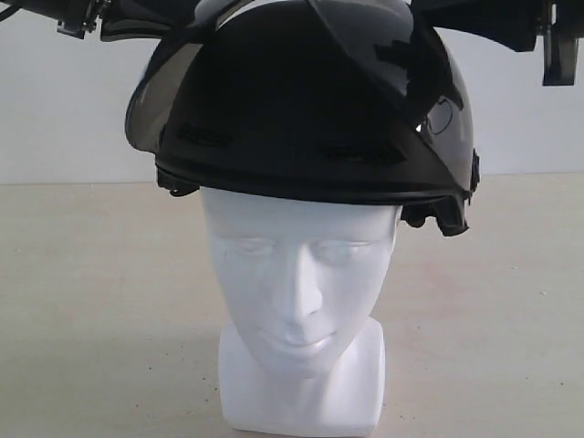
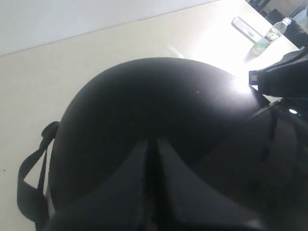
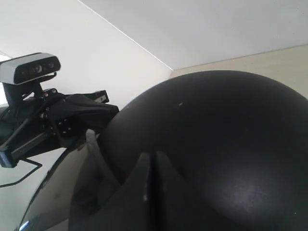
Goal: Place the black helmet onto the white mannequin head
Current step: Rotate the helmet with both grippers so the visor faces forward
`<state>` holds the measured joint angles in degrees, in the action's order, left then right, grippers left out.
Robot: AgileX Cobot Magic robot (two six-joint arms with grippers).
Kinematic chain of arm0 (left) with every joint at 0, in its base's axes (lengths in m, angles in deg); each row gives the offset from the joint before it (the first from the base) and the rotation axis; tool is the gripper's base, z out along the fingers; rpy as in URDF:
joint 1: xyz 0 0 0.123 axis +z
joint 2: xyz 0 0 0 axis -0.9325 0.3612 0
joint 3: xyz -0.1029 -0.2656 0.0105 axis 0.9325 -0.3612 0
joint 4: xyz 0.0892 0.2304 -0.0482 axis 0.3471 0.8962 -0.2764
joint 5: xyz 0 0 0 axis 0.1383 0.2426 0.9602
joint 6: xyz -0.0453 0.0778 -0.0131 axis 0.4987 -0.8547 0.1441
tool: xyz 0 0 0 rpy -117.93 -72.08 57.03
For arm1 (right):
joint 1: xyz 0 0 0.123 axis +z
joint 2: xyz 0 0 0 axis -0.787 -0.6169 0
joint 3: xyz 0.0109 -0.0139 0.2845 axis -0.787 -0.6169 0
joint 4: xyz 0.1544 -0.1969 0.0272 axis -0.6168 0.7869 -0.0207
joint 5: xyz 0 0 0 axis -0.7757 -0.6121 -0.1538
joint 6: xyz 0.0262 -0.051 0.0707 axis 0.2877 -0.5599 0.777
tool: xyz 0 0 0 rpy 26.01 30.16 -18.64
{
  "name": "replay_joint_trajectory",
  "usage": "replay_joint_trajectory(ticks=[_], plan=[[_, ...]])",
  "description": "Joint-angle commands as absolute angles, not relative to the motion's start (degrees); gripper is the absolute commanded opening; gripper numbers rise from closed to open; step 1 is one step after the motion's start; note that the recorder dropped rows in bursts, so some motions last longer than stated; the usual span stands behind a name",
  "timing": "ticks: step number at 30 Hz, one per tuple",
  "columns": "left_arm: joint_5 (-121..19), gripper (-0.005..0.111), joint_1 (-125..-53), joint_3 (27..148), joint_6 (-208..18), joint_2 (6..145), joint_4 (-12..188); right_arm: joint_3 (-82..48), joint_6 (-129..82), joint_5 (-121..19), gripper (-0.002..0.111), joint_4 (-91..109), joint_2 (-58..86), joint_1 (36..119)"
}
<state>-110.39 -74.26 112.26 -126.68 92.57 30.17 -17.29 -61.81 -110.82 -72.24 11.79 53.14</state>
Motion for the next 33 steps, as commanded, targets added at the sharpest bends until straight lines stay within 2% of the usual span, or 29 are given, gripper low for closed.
replay_joint_trajectory(ticks=[1,19,33], plan=[[-118.22,0.004,-74.89,112.04,-127.55,92.43,31.43,-17.33,-62.45,-114.25,0.0,-70.27,11.15,53.26],[-120.71,0.004,-74.89,111.82,-122.78,86.51,37.67,-17.33,-61.21,-116.12,0.0,-68.97,11.15,59.94],[-120.71,0.004,-74.89,102.05,-126.21,85.47,36.54,-17.33,-59.37,-119.6,0.0,-63.23,11.37,59.94]])
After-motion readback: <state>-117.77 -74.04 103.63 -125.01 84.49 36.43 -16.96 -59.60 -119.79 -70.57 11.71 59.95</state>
